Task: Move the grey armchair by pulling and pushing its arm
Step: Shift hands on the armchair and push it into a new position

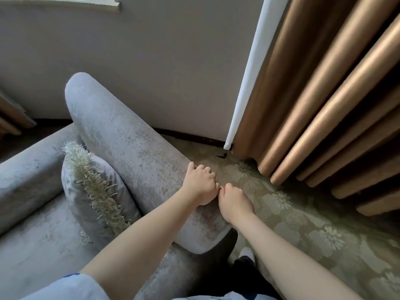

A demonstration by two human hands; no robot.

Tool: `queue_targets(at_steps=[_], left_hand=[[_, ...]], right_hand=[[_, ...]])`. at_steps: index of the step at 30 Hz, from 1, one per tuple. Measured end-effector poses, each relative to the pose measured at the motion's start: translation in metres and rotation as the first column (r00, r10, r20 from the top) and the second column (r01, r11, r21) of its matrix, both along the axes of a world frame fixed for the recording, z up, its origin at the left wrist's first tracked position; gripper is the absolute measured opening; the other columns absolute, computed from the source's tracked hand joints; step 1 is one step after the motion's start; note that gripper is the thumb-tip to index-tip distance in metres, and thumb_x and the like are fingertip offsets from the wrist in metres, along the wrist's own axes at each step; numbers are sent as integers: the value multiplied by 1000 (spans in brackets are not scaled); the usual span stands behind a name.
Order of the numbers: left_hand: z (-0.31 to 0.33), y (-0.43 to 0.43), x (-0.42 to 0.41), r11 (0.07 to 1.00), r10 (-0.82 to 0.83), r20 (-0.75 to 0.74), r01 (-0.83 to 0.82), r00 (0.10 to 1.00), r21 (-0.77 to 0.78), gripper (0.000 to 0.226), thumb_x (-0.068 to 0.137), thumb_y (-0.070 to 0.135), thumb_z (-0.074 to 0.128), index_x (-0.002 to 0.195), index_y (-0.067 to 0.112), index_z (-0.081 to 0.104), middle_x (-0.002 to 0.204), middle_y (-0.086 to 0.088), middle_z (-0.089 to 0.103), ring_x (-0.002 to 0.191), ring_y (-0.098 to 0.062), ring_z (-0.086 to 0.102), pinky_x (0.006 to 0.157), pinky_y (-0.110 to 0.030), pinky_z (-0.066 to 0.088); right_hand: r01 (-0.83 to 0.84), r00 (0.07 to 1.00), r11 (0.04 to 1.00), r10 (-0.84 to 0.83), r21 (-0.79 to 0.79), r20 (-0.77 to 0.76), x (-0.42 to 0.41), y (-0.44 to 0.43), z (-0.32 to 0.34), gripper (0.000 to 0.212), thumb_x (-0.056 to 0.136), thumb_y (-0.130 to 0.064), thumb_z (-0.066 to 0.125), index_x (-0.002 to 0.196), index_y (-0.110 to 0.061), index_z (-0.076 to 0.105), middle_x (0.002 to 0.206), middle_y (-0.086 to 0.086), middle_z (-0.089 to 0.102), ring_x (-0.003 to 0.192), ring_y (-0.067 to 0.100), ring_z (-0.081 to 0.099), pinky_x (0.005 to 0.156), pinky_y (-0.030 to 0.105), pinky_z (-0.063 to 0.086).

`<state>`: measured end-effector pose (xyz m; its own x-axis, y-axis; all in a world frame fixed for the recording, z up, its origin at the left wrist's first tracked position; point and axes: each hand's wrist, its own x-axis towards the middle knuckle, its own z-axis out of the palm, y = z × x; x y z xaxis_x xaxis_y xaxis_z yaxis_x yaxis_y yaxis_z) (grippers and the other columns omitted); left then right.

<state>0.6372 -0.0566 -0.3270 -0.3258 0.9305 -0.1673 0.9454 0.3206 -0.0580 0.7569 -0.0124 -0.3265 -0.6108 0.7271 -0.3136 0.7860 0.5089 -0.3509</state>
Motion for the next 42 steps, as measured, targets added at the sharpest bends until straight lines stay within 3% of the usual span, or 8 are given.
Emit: queue_targets(at_steps=[6,10,13,16,26,31,34,42], left_hand=[[20,40,-11,964,193,136,-162,972,-212,44,90,46,30,81,14,59,99,-7,65,85,-23,49,76,-36,29],[36,72,-48,856,514,138,-496,847,-144,49,88,52,37,115,15,56,123,-8,54,112,-28,50,87,-41,35],[35,62,-78,569,821,64,-822,567,-20,77,85,57,43,147,18,19,153,-14,13,138,-41,12,104,-63,19],[19,54,-86,224,968,128,-973,215,-61,101,80,60,52,148,23,-13,154,-16,-23,137,-51,-8,102,-70,16],[16,69,-113,-157,966,198,-986,-164,-51,105,78,56,58,149,20,-11,153,-27,-2,133,-56,13,99,-67,23],[8,64,-164,-273,941,206,-962,-268,-5,112,70,62,62,147,6,3,150,-27,12,131,-49,23,101,-63,28],[1,65,-212,-194,969,161,-980,-186,38,109,76,59,56,148,7,-5,154,-24,1,138,-46,13,104,-62,20],[10,68,-354,-258,946,196,-966,-259,-31,107,79,54,58,148,9,-8,155,-21,-4,138,-48,8,102,-64,24]], right_hand=[[-163,987,972,161,-171,-28,8,35,-1,41,97,-43,30,98,-14,59,104,12,64,95,32,60,73,33,44],[-400,913,888,407,-227,-16,4,89,3,33,97,-39,33,76,-19,49,91,7,61,90,30,58,68,34,40],[-567,810,786,586,-246,6,3,142,11,33,97,-40,33,74,-19,46,84,1,58,84,25,56,67,35,40],[-679,716,706,697,-200,28,-1,193,20,30,96,-41,37,91,-18,56,97,1,65,93,21,57,77,34,45],[-847,517,517,855,-121,35,-95,270,55,27,95,-41,40,94,-22,59,94,-6,64,87,13,58,79,34,50],[-938,339,343,938,-55,66,-188,252,56,27,94,-40,40,102,-21,58,102,-4,63,92,15,58,77,31,49],[-978,204,206,975,-16,88,-243,240,49,26,93,-40,40,102,-21,56,102,-4,63,92,17,58,73,29,47],[-989,125,136,980,-58,154,-412,243,38,25,94,-41,41,103,-22,56,101,-4,61,91,15,59,77,30,51]])
